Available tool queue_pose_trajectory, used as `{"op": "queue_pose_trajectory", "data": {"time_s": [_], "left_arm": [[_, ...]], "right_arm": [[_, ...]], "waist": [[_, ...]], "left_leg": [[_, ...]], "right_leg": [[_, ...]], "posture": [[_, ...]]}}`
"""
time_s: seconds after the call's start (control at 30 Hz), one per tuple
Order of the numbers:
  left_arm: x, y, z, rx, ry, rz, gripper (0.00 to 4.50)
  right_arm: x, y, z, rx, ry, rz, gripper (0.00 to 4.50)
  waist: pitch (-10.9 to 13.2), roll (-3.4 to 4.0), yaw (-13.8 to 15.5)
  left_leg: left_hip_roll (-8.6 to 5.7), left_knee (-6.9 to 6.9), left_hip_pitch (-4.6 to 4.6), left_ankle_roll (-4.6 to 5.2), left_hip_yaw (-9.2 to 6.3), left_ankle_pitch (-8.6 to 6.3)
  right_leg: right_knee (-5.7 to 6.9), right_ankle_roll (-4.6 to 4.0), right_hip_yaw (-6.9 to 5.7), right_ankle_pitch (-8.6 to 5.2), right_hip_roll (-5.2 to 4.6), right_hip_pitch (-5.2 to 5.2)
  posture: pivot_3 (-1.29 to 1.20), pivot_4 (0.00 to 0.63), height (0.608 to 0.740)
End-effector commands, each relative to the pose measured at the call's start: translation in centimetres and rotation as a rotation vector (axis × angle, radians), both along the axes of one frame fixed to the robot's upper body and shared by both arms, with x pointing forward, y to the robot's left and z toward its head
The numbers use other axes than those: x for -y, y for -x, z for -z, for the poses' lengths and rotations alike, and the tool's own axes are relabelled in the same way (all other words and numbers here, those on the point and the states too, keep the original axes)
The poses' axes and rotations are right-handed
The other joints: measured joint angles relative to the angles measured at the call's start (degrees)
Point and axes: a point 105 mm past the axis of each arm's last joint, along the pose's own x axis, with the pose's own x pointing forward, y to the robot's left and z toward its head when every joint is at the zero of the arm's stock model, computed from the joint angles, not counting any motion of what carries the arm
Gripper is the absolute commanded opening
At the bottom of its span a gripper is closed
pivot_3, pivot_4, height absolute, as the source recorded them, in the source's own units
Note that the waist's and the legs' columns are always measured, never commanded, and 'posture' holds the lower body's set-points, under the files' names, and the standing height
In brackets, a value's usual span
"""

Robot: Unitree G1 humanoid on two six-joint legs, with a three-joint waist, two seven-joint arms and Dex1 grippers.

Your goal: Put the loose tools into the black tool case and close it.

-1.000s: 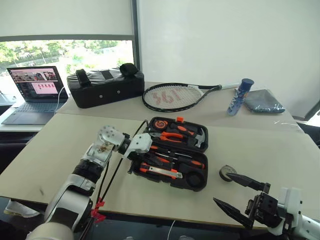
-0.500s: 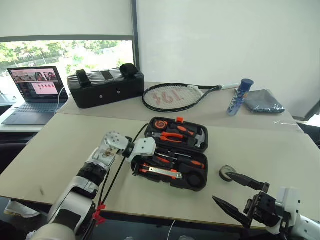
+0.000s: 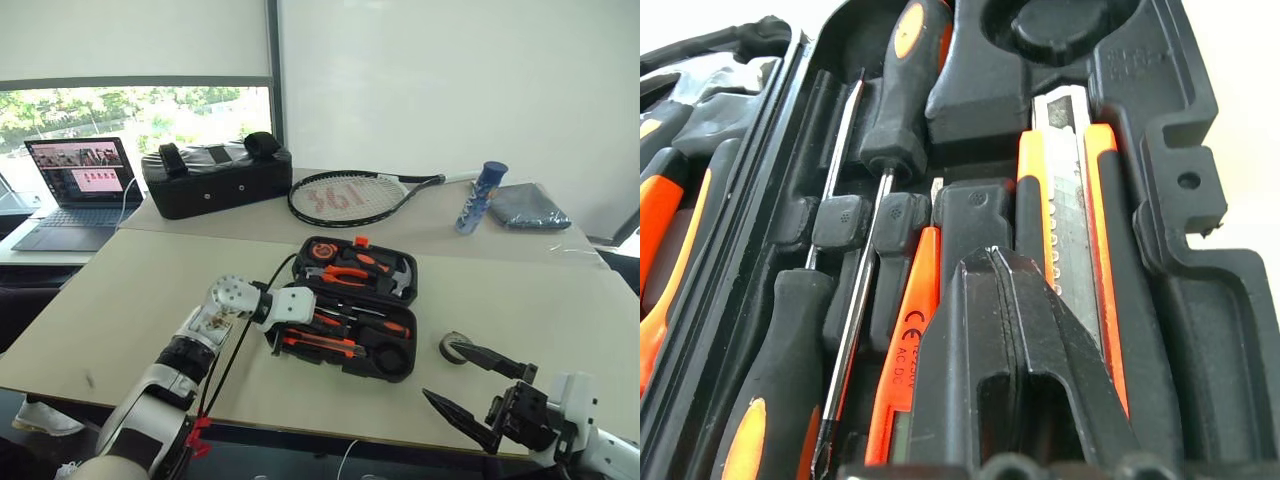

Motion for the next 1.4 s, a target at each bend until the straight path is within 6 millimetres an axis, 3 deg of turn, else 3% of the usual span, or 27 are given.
{"op": "queue_pose_trajectory", "data": {"time_s": [0.03, 0.17, 0.33, 0.63, 0.7, 0.8, 0.9, 0.97, 1.1, 1.23, 1.3, 1.4], "left_arm": [[-0.4, 0.7, -2.1, 0.001, 0.075, 0.057, 0.03], [-1.1, 1.4, -3.8, -0.041, 0.137, 0.089, 0.03], [-2.3, 1.9, -1.4, -0.079, 0.014, 0.068, 0.03], [-1.9, 1.7, 2.0, -0.144, -0.048, -0.043, 0.03], [-2.2, 1.9, 2.2, -0.146, -0.049, -0.04, 0.03], [-2.3, 2.2, 0.7, -0.159, 0.071, -0.022, 0.03], [-3.2, 2.4, -3.3, -0.187, 0.316, -0.038, 0.64], [-5.9, 2.2, -4.9, -0.19, 0.389, -0.133, 1.31], [-10.3, 3.1, -5.2, -0.163, 0.392, -0.233, 2.83], [-13.9, 3.9, -4.5, -0.205, 0.383, -0.338, 4.29], [-15.3, 4.7, -3.9, -0.222, 0.36, -0.359, 4.44], [-15.7, 5.5, -3.8, -0.217, 0.359, -0.349, 4.44]], "right_arm": [[0.0, 0.0, -1.0, 0.046, 0.013, -0.001, 4.5], [0.4, 0.1, -1.0, 0.042, 0.015, 0.009, 4.5], [0.9, 0.4, -0.8, 0.029, 0.02, 0.02, 4.5], [1.7, 1.3, -0.4, -0.002, 0.019, 0.071, 4.5], [2.4, 1.7, -0.3, -0.02, 0.022, 0.101, 4.5], [3.4, 2.6, -0.2, -0.052, 0.008, 0.159, 4.5], [5.1, 4.0, 0.0, -0.065, 0.032, 0.249, 4.5], [6.6, 5.4, 0.3, -0.073, 0.059, 0.334, 4.5], [8.7, 7.5, 1.4, -0.109, 0.089, 0.455, 4.5], [9.3, 8.0, 2.1, -0.122, 0.129, 0.483, 4.5], [9.0, 6.9, 1.4, -0.105, 0.155, 0.457, 4.5], [7.8, 4.4, -0.3, -0.111, 0.206, 0.356, 4.5]], "waist": [[0.01, -0.01, -0.04], [0.03, -0.03, -0.17], [0.02, -0.02, -0.27], [-0.02, 0.05, 0.41], [-0.06, 0.11, 0.48], [-0.1, 0.19, 0.45], [-0.09, 0.19, 0.18], [-0.07, 0.15, -0.03], [-0.07, 0.16, -0.66], [-0.05, 0.2, -0.46], [-0.05, 0.18, -0.61], [-0.04, 0.19, -0.64]], "left_leg": [[0.01, 0.0, -0.06, 0.0, 0.0, 0.0], [0.01, 0.0, -0.33, 0.01, -0.03, -0.01], [0.0, 0.0, -0.27, 0.01, -0.03, -0.01], [-0.04, 0.0, -0.17, 0.01, -0.02, -0.01], [-0.03, 0.0, -0.13, 0.01, -0.02, -0.01], [-0.02, 0.0, -0.1, 0.01, 0.0, -0.01], [0.02, -0.01, -0.15, 0.01, 0.01, -0.01], [0.09, -0.01, -0.23, 0.01, -0.01, -0.01], [0.19, -0.11, -0.16, 0.0, -0.01, -0.02], [0.2, -0.14, 0.0, 0.0, 0.12, -0.02], [0.23, -0.14, 0.0, -0.01, 0.14, -0.02], [0.28, -0.14, 0.02, -0.01, 0.21, -0.02]], "right_leg": [[0.0, -0.01, -0.01, 0.0, 0.01, -0.06], [-0.02, -0.32, -0.03, 0.17, 0.01, -0.27], [-0.02, -0.29, -0.03, 0.15, 0.01, -0.23], [-0.03, -0.1, 0.0, 0.04, -0.03, -0.11], [-0.03, -0.02, 0.0, -0.01, -0.02, -0.09], [-0.03, -0.02, 0.03, -0.02, -0.02, -0.07], [0.01, -0.04, 0.02, -0.03, -0.01, -0.13], [0.01, -0.06, -0.03, -0.04, 0.03, -0.21], [0.01, -0.16, -0.04, -0.12, 0.07, -0.22], [-0.01, -0.2, 0.0, -0.2, -0.02, -0.15], [-0.01, -0.21, -0.01, -0.21, -0.02, -0.16], [0.0, -0.28, 0.02, -0.21, -0.02, -0.19]], "posture": [[0.0, 0.15, 0.74], [0.0, 0.15, 0.74], [0.0, 0.15, 0.74], [0.0, 0.15, 0.74], [0.0, 0.15, 0.74], [0.0, 0.15, 0.74], [0.0, 0.15, 0.74], [0.0, 0.15, 0.74], [0.0, 0.15, 0.74], [0.0, 0.15, 0.74], [0.0, 0.15, 0.74], [0.0, 0.15, 0.74]]}}
